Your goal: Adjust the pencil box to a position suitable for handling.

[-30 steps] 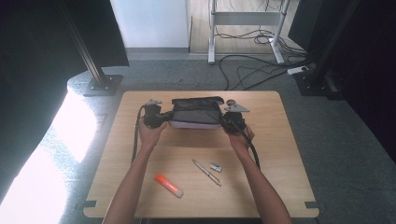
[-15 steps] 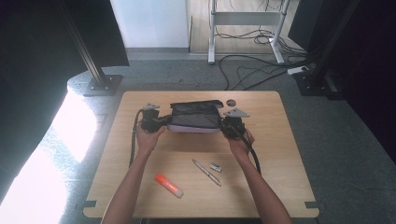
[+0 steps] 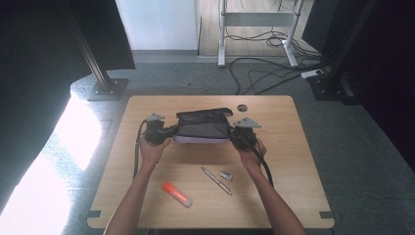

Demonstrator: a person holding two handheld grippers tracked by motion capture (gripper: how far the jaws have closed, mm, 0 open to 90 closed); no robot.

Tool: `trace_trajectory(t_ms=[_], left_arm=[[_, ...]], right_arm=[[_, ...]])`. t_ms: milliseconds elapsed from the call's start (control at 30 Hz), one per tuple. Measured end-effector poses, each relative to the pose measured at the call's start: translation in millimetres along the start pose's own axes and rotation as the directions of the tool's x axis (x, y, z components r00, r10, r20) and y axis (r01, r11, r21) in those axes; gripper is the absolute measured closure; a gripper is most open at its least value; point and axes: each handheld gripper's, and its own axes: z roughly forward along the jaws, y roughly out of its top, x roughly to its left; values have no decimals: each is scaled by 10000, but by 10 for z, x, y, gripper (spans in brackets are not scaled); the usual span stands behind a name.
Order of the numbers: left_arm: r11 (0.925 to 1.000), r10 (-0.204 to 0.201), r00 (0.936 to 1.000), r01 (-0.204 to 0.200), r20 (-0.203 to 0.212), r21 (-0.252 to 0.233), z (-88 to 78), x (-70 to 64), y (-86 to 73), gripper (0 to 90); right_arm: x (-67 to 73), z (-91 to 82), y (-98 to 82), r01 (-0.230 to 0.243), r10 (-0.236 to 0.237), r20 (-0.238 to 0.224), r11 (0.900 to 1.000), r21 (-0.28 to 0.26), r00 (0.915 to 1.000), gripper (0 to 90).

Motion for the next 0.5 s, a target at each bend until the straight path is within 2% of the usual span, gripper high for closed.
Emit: trace_trajectory(t_ms=[233, 500], left_arm=[[10000, 80, 10000, -80, 60, 44, -24, -25, -42, 877], [9994, 87, 9998, -93, 167, 337, 53, -47, -171, 876]], right_arm=[[23, -41, -38, 10, -10, -49, 10000, -28, 10000, 868], [9, -38, -172, -115, 117, -90, 9997, 227, 9999, 867]])
